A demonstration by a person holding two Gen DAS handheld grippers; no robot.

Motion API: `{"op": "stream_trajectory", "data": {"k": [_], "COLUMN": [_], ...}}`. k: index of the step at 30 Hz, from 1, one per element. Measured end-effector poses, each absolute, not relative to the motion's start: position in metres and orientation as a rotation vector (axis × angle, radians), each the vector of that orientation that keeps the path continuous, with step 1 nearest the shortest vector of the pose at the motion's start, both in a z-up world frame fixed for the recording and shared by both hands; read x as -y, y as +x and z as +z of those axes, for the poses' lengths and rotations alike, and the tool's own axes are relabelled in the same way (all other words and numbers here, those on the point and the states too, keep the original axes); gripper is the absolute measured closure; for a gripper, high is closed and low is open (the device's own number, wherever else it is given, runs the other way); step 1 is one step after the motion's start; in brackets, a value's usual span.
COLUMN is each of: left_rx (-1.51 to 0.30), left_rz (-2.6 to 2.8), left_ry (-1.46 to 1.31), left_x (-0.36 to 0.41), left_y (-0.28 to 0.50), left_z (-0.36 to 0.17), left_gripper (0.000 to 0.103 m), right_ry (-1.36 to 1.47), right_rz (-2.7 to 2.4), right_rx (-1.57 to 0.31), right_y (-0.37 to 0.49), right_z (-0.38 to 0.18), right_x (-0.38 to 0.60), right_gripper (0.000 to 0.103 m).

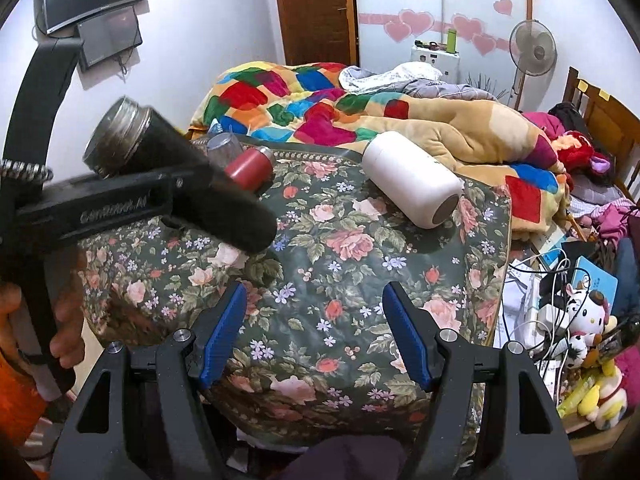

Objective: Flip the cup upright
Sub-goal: 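Lower the upright thermos onto the quilt and open the right gripper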

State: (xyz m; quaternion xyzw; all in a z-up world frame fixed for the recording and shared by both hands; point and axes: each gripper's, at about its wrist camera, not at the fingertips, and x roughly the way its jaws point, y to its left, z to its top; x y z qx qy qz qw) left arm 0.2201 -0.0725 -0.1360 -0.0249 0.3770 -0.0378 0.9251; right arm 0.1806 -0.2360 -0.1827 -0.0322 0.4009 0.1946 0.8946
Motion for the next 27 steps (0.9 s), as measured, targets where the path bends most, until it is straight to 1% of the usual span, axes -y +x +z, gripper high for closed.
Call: {"op": "stream_trajectory", "data": {"k": [4, 8, 15, 21, 22, 23, 25, 27], "left_rx": [-0.784, -0.821, -0.877, -0.876, -0.872, -0.869, -0.860, -0.840], "left_rz": [-0.073, -0.068, -0.088, -0.102, -0.100, -0.100, -0.108, -0.123], "left_ry": [-0.012, 0.006, -0.008, 0.039, 0.051, 0.060, 0.058, 0.053], "left_x": [0.079, 0.082, 0.083, 0.091, 0.092, 0.092, 0.091, 0.089], "left_y": [0.241, 0.255, 0.257, 0.255, 0.253, 0.251, 0.244, 0.234], "left_z": [-0.140, -0.154, -0.171, -0.168, -0.166, -0.163, -0.156, -0.145], "left_gripper": [0.040, 0.040, 0.040, 0.039, 0.036, 0.030, 0.021, 0.020], "right_ry": [-0.066, -0.073, -0.086, -0.078, -0.075, -0.073, -0.072, -0.070], "right_rz": [0.395, 0.388, 0.380, 0.378, 0.377, 0.377, 0.374, 0.372], "right_rx": [-0.827, -0.823, -0.831, -0.842, -0.843, -0.843, -0.841, -0.832], "right_y": [0.181, 0.182, 0.184, 0.186, 0.186, 0.186, 0.184, 0.182], "right_z": [-0.182, -0.181, -0.183, -0.185, -0.185, -0.185, -0.183, -0.179], "right_x": [0.236, 0.235, 0.233, 0.234, 0.234, 0.234, 0.234, 0.234], "right_gripper": [0.036, 0.036, 0.036, 0.036, 0.036, 0.036, 0.036, 0.036]}}
